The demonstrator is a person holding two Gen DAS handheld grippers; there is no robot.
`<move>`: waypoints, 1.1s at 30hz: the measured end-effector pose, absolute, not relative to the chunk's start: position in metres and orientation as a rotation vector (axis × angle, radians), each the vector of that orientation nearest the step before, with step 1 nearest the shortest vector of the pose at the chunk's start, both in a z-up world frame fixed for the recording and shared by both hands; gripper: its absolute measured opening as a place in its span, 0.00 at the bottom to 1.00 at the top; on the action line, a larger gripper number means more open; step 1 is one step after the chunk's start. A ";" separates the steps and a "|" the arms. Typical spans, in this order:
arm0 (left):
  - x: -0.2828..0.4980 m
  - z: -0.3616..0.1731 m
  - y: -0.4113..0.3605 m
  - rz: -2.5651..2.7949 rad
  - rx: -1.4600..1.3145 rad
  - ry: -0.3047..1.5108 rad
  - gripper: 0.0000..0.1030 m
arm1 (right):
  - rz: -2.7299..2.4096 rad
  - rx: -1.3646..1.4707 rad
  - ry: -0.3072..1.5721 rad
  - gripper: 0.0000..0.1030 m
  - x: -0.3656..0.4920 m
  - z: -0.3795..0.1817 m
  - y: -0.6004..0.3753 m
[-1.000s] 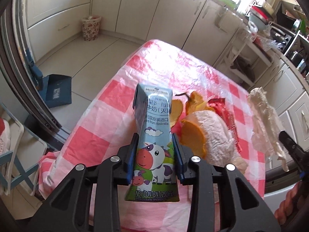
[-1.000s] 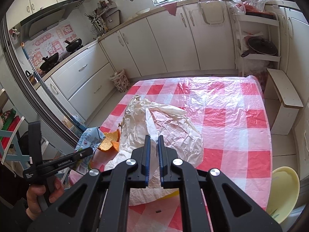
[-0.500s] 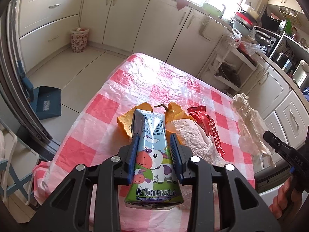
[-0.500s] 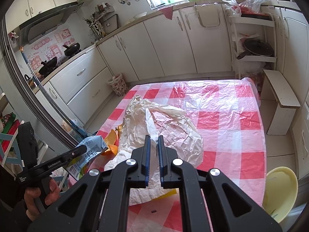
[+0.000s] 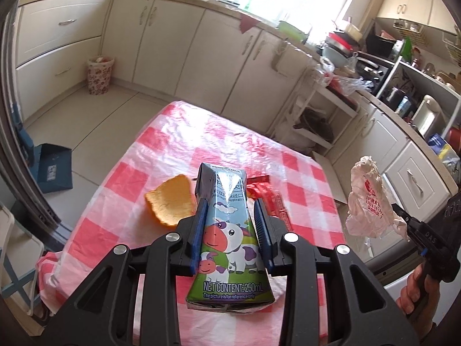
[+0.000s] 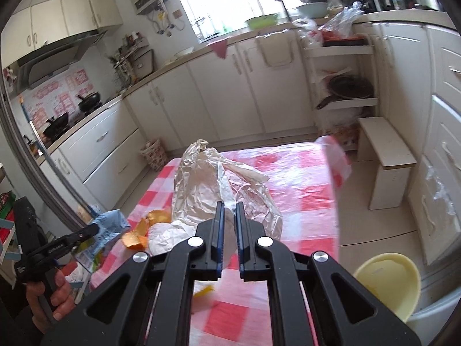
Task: Collect trash
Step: 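Drop the paper into the yellow bin with the right tool while left carries carton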
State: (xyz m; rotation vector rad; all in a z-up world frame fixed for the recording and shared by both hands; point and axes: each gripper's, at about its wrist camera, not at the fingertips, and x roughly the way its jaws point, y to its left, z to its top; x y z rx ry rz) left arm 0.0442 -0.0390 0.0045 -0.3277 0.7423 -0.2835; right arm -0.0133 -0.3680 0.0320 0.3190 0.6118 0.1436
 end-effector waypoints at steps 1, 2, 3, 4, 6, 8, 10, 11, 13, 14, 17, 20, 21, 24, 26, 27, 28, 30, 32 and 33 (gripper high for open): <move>0.042 0.008 -0.045 -0.298 -0.325 0.739 0.30 | 0.111 0.323 0.611 0.08 -0.021 0.029 -0.382; 0.041 0.011 -0.053 -0.318 -0.320 0.736 0.30 | 0.086 0.328 0.615 0.08 -0.025 0.026 -0.392; 0.039 0.013 -0.060 -0.337 -0.316 0.735 0.30 | 0.056 0.335 0.621 0.08 -0.030 0.020 -0.403; 0.038 0.015 -0.068 -0.353 -0.309 0.733 0.30 | 0.018 0.348 0.633 0.08 -0.036 0.011 -0.418; 0.033 0.018 -0.087 -0.386 -0.289 0.728 0.30 | -0.057 0.394 0.674 0.08 -0.046 -0.011 -0.449; 0.030 0.020 -0.107 -0.423 -0.267 0.729 0.30 | -0.131 0.442 0.730 0.08 -0.052 -0.037 -0.477; 0.026 0.022 -0.131 -0.463 -0.240 0.730 0.30 | -0.197 0.482 0.794 0.08 -0.053 -0.065 -0.500; 0.025 0.022 -0.143 -0.481 -0.231 0.733 0.30 | -0.221 0.522 0.837 0.08 -0.051 -0.082 -0.512; 0.021 0.024 -0.164 -0.509 -0.219 0.736 0.30 | -0.253 0.617 0.913 0.08 -0.047 -0.112 -0.532; 0.019 0.025 -0.176 -0.529 -0.212 0.741 0.30 | -0.267 0.674 0.957 0.11 -0.044 -0.128 -0.541; 0.011 0.023 -0.209 -0.575 -0.196 0.756 0.30 | -0.344 0.790 1.052 0.39 -0.043 -0.157 -0.560; 0.007 0.013 -0.252 -0.635 -0.176 0.793 0.30 | -0.372 0.804 1.026 0.44 -0.045 -0.144 -0.570; 0.006 0.010 -0.266 -0.649 -0.168 0.806 0.30 | -0.366 0.783 0.997 0.46 -0.044 -0.130 -0.571; 0.000 -0.012 -0.312 -0.701 -0.139 0.864 0.30 | -0.342 0.684 0.876 0.59 -0.044 -0.082 -0.569; -0.002 -0.027 -0.341 -0.728 -0.117 0.903 0.30 | -0.349 0.615 0.793 0.65 -0.046 -0.053 -0.567; -0.002 -0.036 -0.362 -0.745 -0.105 0.926 0.30 | -0.357 0.590 0.746 0.67 -0.051 -0.039 -0.568; -0.002 -0.045 -0.379 -0.757 -0.095 0.948 0.30 | -0.363 0.577 0.710 0.68 -0.054 -0.030 -0.571; -0.001 -0.066 -0.410 -0.775 -0.081 0.990 0.30 | -0.392 0.550 0.637 0.69 -0.063 -0.011 -0.578; 0.004 -0.092 -0.443 -0.775 -0.066 1.046 0.30 | -0.416 0.531 0.590 0.70 -0.071 0.002 -0.586; 0.006 -0.104 -0.455 -0.768 -0.051 1.070 0.30 | -0.425 0.530 0.574 0.70 -0.075 0.006 -0.590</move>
